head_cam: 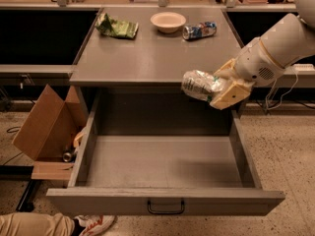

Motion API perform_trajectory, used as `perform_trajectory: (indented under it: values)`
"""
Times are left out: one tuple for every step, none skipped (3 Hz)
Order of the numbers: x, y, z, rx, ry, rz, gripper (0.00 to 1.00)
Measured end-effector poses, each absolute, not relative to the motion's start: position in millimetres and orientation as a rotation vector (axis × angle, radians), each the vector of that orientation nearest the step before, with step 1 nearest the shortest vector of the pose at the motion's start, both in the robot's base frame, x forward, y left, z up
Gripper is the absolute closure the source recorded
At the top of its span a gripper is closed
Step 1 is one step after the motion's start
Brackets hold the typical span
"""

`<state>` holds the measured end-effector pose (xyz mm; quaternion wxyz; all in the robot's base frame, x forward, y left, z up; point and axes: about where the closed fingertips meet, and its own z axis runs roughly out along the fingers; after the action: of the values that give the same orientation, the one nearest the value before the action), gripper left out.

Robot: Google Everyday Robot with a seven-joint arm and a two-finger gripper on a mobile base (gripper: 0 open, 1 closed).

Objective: Place 7up can into top drawer

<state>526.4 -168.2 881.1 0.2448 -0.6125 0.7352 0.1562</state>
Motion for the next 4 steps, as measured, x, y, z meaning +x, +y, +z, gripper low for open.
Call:
perform_trajectory:
  values:
    - [526.0,-162.0,863.7,-1.7,2.014,0.439,1.0]
    - [520.0,-148.6,821.3,-1.728,2.013,0.525,1.0]
    - [517.5,-135.5,771.3,-1.782,2.014,0.591,1.0]
    - [518.4,-126.0,736.4,-1.825,2.014,0.63,1.0]
